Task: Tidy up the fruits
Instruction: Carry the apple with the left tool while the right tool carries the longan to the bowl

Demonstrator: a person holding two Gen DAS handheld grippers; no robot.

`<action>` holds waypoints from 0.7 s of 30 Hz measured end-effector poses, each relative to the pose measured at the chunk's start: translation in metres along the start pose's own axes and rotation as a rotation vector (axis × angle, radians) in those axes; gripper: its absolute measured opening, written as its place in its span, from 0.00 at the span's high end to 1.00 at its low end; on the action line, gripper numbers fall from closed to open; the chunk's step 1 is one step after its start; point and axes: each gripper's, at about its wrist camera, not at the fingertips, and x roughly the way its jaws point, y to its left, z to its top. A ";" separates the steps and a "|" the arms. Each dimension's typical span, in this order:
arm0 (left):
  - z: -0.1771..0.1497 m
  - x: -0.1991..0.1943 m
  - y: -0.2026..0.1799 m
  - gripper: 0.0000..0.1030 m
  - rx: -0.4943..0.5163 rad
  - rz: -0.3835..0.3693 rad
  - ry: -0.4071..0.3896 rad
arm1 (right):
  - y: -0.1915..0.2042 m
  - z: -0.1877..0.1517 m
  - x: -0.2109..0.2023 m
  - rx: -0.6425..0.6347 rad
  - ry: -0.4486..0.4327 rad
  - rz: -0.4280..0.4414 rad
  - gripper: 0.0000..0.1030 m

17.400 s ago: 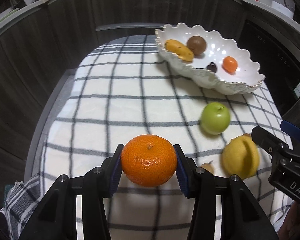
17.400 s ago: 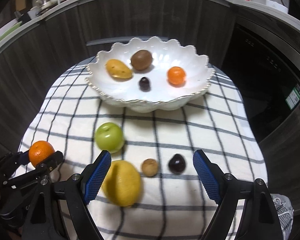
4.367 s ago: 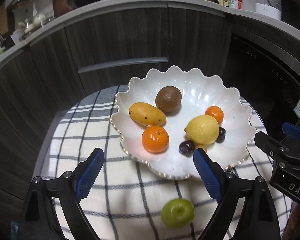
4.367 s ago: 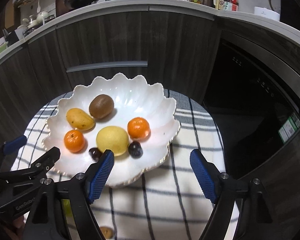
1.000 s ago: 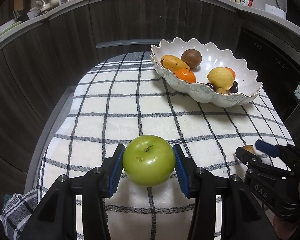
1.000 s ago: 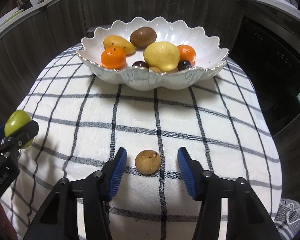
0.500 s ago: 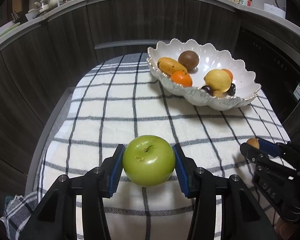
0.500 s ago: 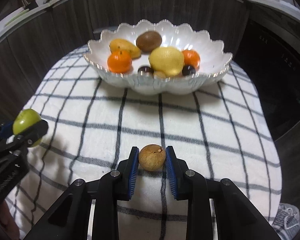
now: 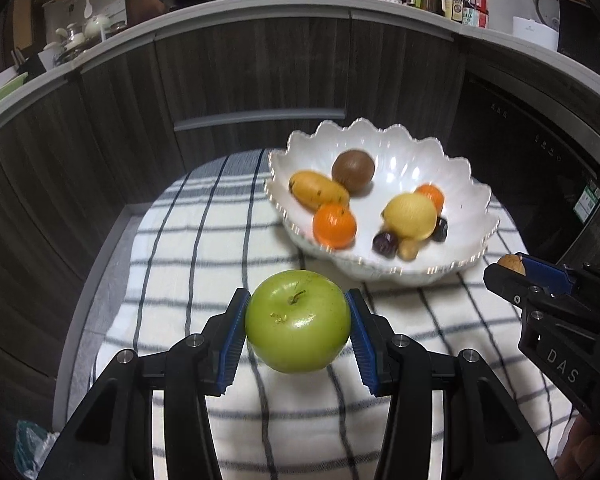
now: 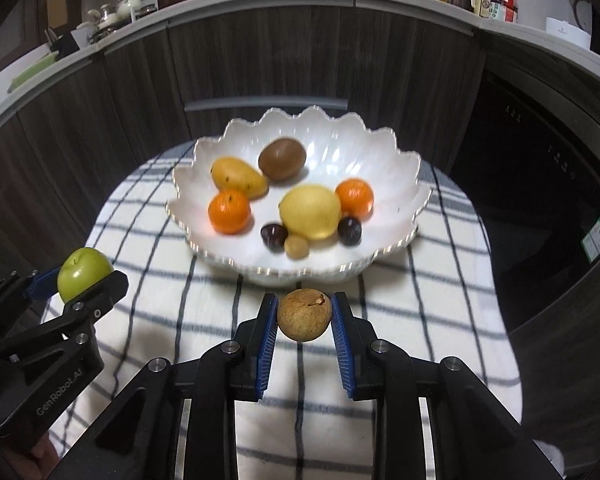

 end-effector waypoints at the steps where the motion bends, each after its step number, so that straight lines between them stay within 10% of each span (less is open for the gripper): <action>1: 0.005 0.001 -0.001 0.54 0.003 -0.001 -0.005 | -0.001 0.004 0.000 0.002 -0.006 0.001 0.72; 21: 0.090 0.042 -0.023 0.54 0.049 -0.045 -0.042 | -0.036 0.078 0.023 0.043 -0.061 -0.011 0.72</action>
